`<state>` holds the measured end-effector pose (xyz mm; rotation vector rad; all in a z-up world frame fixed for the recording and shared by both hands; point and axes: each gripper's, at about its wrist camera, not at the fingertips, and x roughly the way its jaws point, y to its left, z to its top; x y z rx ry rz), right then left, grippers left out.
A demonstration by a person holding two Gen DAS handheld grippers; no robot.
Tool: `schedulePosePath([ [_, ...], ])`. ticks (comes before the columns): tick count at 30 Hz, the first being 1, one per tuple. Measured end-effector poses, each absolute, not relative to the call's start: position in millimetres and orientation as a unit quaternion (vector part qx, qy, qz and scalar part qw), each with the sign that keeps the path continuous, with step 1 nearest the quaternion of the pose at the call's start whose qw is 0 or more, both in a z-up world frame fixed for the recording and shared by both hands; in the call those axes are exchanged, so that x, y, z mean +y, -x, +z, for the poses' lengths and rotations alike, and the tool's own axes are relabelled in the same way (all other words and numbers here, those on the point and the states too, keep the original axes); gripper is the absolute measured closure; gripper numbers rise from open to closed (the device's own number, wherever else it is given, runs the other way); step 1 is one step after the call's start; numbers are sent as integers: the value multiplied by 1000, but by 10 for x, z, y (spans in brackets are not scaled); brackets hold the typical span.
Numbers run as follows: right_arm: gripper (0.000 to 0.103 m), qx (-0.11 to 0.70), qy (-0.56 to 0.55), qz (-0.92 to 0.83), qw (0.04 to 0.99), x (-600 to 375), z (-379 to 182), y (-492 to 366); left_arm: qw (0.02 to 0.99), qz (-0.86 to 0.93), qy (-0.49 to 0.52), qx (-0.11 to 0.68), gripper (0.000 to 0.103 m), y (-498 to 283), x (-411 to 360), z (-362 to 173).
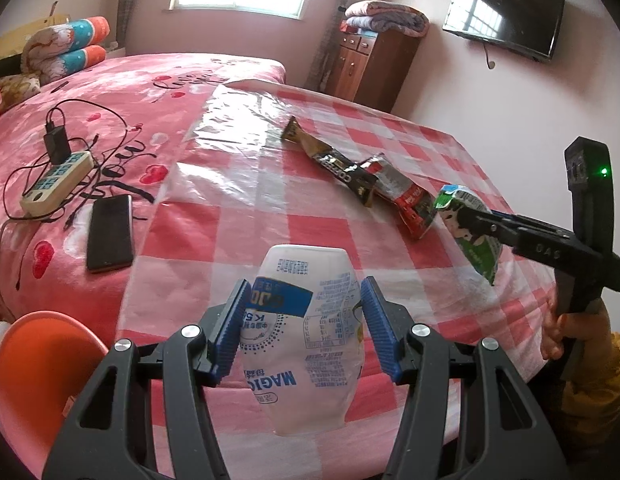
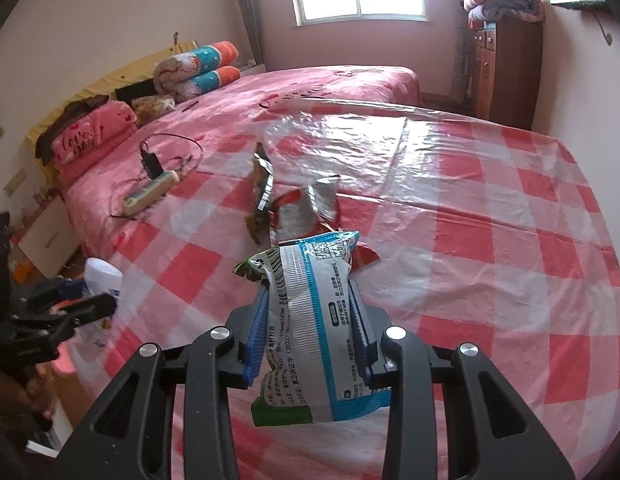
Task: Collect trash
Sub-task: 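Carry the bottle and snack bag over the orange bucket with both tools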
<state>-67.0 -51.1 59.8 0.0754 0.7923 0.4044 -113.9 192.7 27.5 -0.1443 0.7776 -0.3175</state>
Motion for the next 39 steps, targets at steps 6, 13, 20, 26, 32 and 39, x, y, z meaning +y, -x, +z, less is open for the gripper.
schedulePosePath([
  [6,66,383,-56,227,894,-355,740,680,917,-135,80,367,45,1187,2122,320],
  [13,66,386,-55,286,875,59,885,702,926,-104,90,352,45,1298,2416,400],
  [20,66,406,-35,376,832,771,905,785,930,-60,100,347,45,1449,2763,405],
  [26,66,414,-6,439,797,1473,914,894,927,-3,118,355,45,1599,3201,314],
  [32,66,428,-4,474,770,1908,844,905,918,51,144,365,45,1730,3646,148],
  [39,65,438,9,501,746,2322,731,1007,902,96,177,383,45,1823,3993,-102],
])
